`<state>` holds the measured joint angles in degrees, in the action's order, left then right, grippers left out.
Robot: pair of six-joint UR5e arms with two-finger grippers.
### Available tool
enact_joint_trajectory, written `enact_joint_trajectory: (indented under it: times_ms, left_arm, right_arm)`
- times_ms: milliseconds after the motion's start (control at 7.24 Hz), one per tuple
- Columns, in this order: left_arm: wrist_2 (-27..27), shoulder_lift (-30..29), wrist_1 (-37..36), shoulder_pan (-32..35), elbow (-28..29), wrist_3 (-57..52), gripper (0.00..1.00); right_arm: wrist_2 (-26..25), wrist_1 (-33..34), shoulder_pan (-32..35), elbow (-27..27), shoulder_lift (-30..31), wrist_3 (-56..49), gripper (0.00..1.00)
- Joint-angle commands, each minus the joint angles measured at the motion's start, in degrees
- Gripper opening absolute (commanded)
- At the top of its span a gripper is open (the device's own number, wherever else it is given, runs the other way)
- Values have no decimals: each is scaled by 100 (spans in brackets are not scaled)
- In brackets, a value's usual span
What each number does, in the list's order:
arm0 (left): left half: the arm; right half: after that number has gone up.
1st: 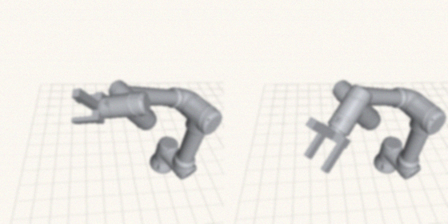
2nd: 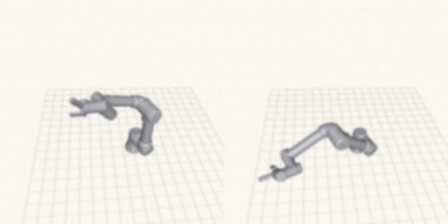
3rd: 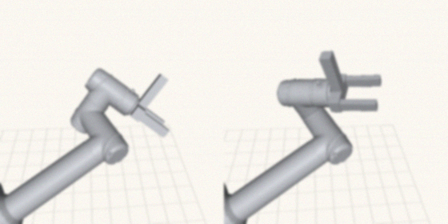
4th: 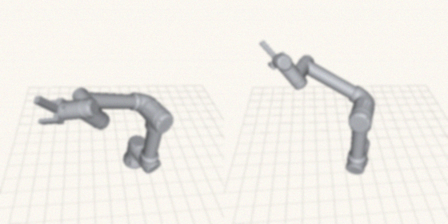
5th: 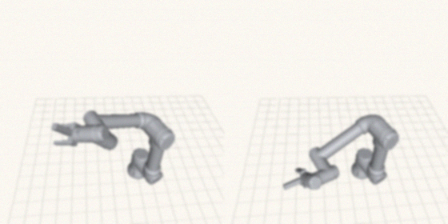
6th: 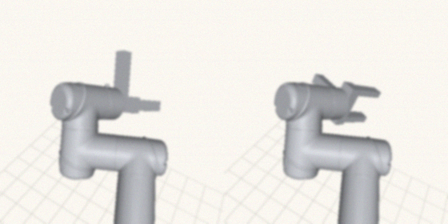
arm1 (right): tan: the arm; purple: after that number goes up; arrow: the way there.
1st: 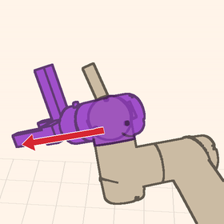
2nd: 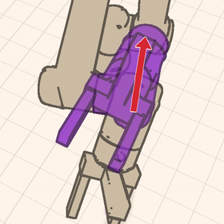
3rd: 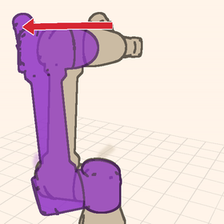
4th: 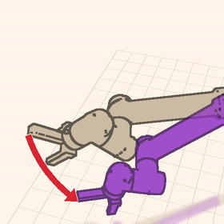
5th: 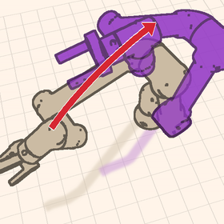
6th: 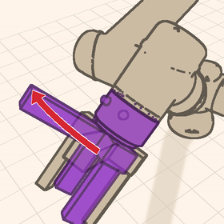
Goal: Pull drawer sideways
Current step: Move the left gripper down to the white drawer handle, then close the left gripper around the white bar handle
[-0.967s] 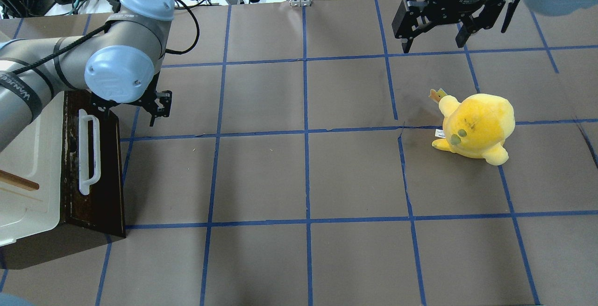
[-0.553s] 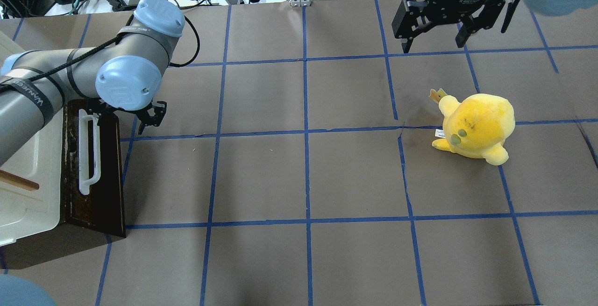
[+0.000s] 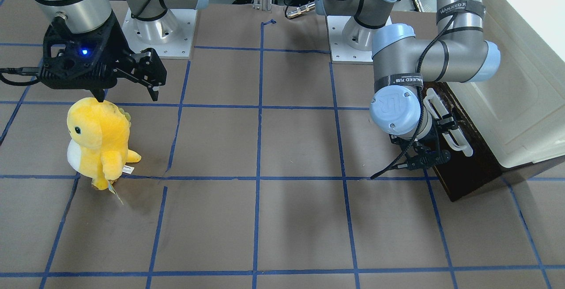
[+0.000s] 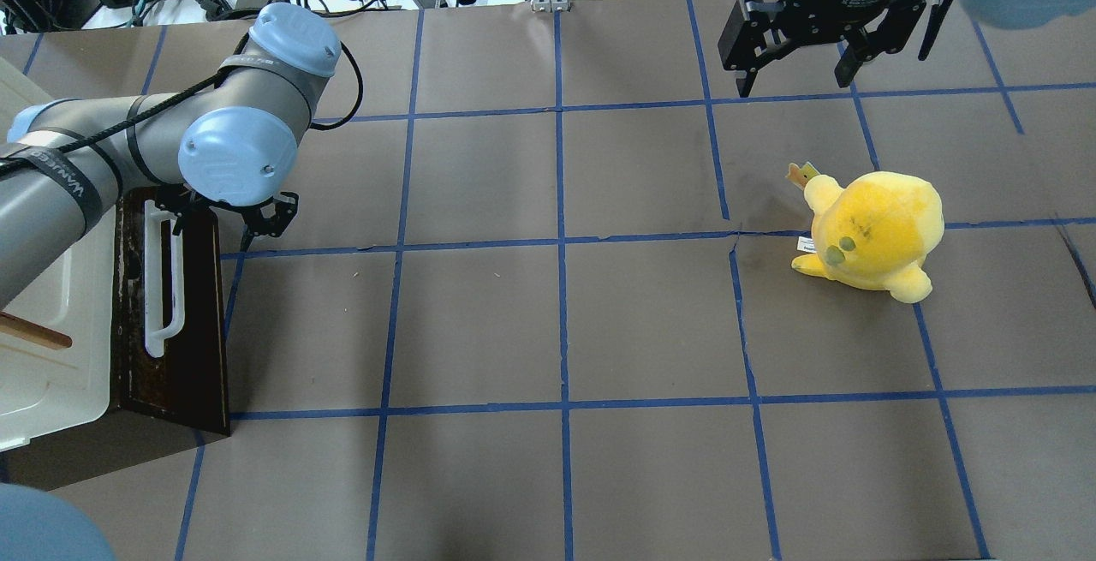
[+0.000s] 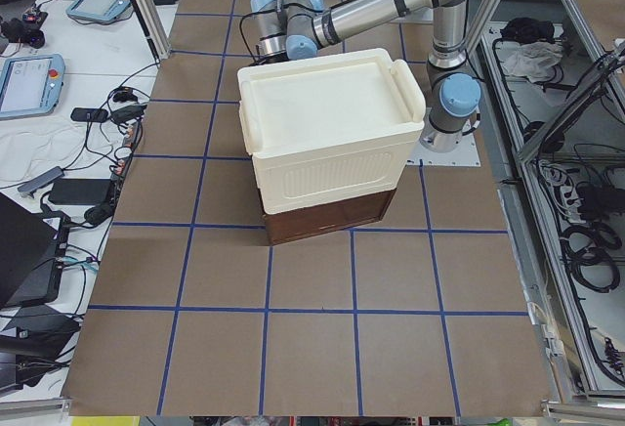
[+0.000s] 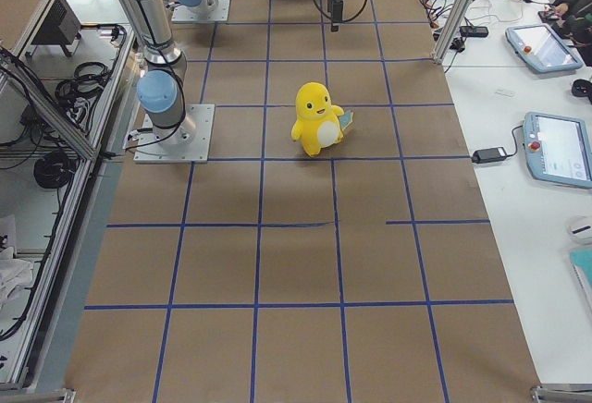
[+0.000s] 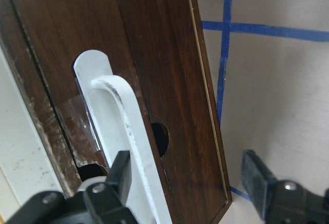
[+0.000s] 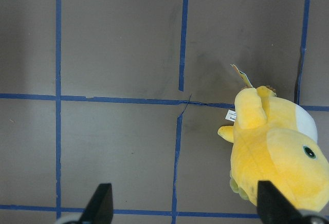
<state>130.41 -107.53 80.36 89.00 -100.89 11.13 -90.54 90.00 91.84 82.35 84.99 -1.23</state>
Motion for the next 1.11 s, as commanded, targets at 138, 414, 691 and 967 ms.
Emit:
enact_joint_trajectory:
  times_ms: [138, 414, 691, 967]
  left_arm:
    - [266, -31, -3, -110, -168, 143, 78]
    - [266, -49, -12, -119, -282, 162, 75]
    - [275, -40, -3, -224, -291, 118, 67]
    - [257, -40, 6, -330, -291, 144, 67]
  right_arm:
    - [2, 0, 0, 0, 0, 0, 100]
    - [-7, 0, 0, 0, 0, 0, 100]
    - [-7, 0, 0, 0, 0, 0, 100]
    - [-7, 0, 0, 0, 0, 0, 100]
